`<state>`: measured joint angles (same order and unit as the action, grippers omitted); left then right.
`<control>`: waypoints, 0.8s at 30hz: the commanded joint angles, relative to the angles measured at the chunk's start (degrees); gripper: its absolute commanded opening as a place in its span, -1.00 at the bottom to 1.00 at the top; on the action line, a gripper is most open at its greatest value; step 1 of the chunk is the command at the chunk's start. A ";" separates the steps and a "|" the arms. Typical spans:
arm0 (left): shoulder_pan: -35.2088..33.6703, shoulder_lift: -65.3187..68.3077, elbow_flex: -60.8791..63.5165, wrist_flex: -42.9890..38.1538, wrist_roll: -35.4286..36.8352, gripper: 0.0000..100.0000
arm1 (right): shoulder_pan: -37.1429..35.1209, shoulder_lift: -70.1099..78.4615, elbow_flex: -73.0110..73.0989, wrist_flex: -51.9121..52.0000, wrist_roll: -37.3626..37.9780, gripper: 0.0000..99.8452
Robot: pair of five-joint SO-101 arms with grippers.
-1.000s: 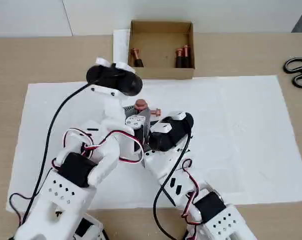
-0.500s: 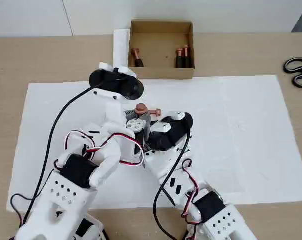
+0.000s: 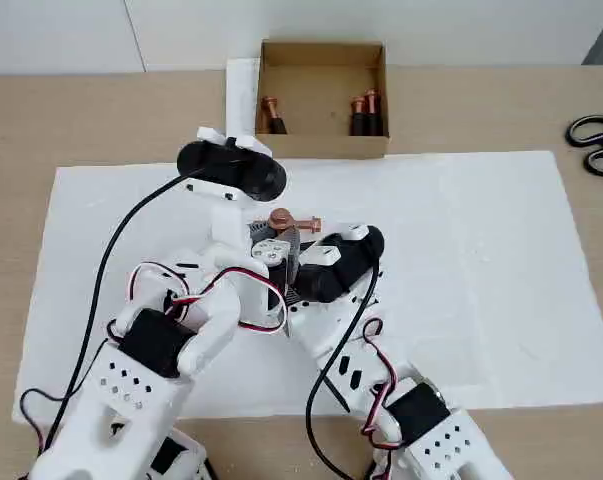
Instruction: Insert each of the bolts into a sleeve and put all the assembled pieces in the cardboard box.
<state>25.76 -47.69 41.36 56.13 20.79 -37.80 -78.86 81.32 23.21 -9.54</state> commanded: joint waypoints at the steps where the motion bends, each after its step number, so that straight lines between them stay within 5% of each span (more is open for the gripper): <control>1: -0.70 -0.62 -1.27 0.70 0.97 -0.99 | -0.04 -1.36 -0.70 -1.45 0.00 -0.99; 24: -0.35 -0.26 -0.84 5.63 1.67 -0.99 | -0.04 -1.36 -0.70 -1.54 0.00 -0.99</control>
<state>25.76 -47.60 41.45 60.53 22.46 -37.89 -78.86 81.32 23.21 -9.54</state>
